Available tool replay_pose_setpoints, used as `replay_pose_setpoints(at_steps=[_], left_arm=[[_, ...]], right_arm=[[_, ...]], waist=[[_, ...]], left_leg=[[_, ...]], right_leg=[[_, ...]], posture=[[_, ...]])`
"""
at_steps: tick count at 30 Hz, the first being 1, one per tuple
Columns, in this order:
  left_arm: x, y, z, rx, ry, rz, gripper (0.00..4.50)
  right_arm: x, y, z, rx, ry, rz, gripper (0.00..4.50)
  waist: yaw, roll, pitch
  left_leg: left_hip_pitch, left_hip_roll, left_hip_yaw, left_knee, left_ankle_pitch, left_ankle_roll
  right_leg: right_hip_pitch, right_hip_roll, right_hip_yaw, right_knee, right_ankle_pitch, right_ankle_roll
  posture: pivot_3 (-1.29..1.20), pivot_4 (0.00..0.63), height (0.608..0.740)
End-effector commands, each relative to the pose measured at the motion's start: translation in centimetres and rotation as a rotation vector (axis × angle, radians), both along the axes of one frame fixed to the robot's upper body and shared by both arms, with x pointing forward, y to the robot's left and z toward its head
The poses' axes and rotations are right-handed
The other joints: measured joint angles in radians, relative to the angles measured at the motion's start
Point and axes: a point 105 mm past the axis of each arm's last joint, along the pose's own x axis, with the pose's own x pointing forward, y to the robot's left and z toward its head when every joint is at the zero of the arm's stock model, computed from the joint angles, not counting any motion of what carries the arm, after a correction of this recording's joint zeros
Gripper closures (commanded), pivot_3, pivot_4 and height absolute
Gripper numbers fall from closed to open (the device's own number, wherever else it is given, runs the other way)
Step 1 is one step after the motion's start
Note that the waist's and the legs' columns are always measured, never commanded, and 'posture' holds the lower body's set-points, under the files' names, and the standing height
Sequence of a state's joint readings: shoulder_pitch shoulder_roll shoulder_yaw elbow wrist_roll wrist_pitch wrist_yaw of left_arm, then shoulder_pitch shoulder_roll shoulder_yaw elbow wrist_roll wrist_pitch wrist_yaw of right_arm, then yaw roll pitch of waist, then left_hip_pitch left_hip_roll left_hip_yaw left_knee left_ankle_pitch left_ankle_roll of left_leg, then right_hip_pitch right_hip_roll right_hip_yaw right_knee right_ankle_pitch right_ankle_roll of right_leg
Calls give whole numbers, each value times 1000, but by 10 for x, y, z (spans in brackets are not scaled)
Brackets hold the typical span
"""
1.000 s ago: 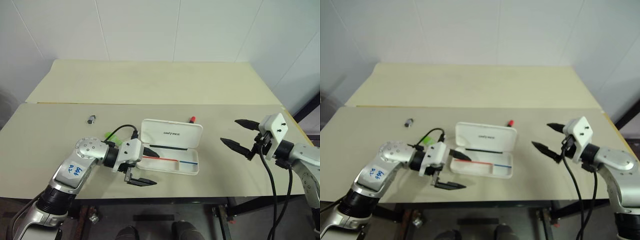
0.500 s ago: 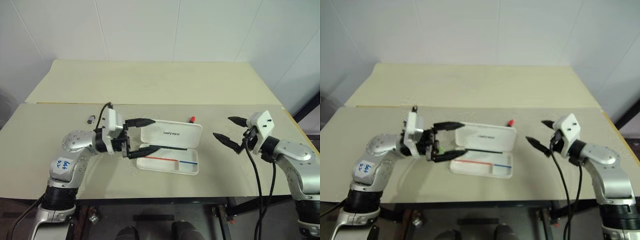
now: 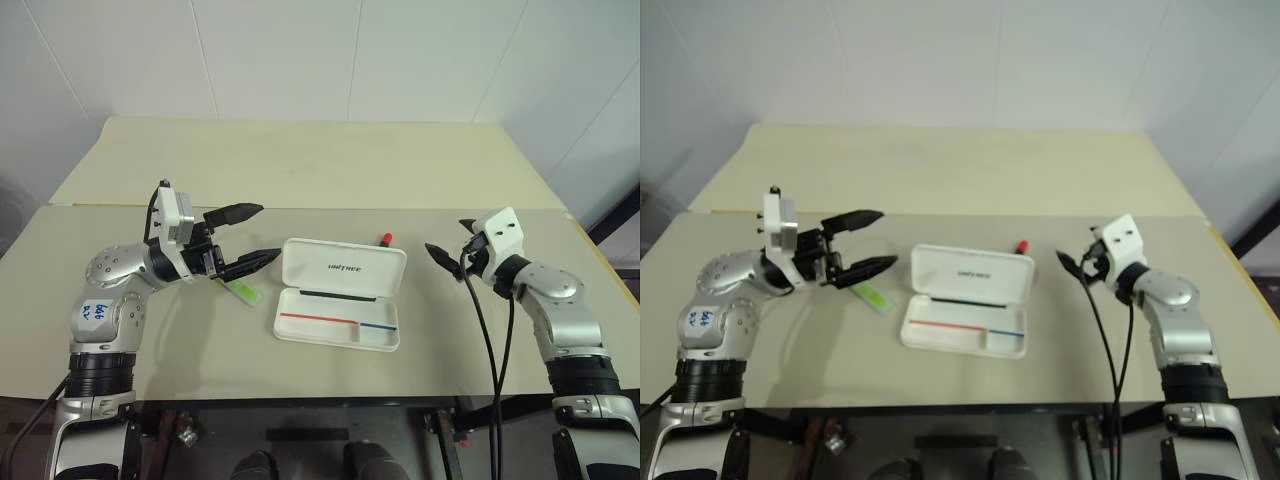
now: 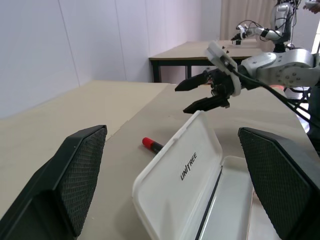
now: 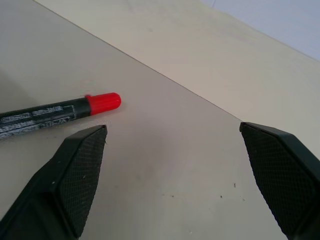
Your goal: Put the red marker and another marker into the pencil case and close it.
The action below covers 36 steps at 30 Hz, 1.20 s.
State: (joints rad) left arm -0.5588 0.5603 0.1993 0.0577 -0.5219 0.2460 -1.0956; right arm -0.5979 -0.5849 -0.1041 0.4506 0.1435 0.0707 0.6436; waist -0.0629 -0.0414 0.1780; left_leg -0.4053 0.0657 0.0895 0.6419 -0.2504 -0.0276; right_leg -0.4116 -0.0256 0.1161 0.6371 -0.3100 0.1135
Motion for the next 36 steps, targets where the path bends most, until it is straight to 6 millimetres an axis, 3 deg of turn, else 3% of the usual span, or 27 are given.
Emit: replay_pose_setpoints(at_steps=[1, 12, 20, 25, 31, 36], left_arm=[[-3, 5, 14, -22, -56, 1, 34], [-4, 3, 15, -33, -66, 4, 34], [-6, 3, 14, -39, -64, 11, 34], [-4, 0, 14, -48, -70, 9, 34], [-5, 0, 13, -53, -72, 14, 34], [-5, -1, 11, -56, -69, 18, 34]], right_arm=[[8, -5, 11, -30, -55, -3, 0], [35, 1, 33, -124, -39, 57, 0], [34, 41, 50, -256, -95, 241, 0], [40, 50, 61, -264, -93, 255, 0], [44, 53, 50, -150, -9, 228, 0], [40, 53, 23, -124, 43, 223, 0]], waist=[[-1, 0, 0], [-29, 3, 2], [-37, 6, 4], [-45, 10, 6], [-47, 10, 6], [-46, 10, 6]], left_leg=[[0, 0, 0, -1, 0, 0], [0, 0, 0, -3, 0, -1], [1, 0, 0, -4, 1, -2], [1, 0, 0, -4, 1, -2], [1, 1, 0, -5, 1, -2], [1, 1, 0, -4, 1, -2]], right_leg=[[0, 0, 0, 0, 0, 0], [-1, 0, 0, 0, 0, 0], [-1, 0, 0, 0, 0, 1], [-1, 0, 0, 0, 0, 1], [-1, 0, 0, 0, 0, 1], [0, 0, -1, 0, 0, 1]], posture=[[0, 150, 740], [0, 150, 740], [0, 150, 740], [0, 150, 740], [0, 150, 740], [0, 150, 740]])
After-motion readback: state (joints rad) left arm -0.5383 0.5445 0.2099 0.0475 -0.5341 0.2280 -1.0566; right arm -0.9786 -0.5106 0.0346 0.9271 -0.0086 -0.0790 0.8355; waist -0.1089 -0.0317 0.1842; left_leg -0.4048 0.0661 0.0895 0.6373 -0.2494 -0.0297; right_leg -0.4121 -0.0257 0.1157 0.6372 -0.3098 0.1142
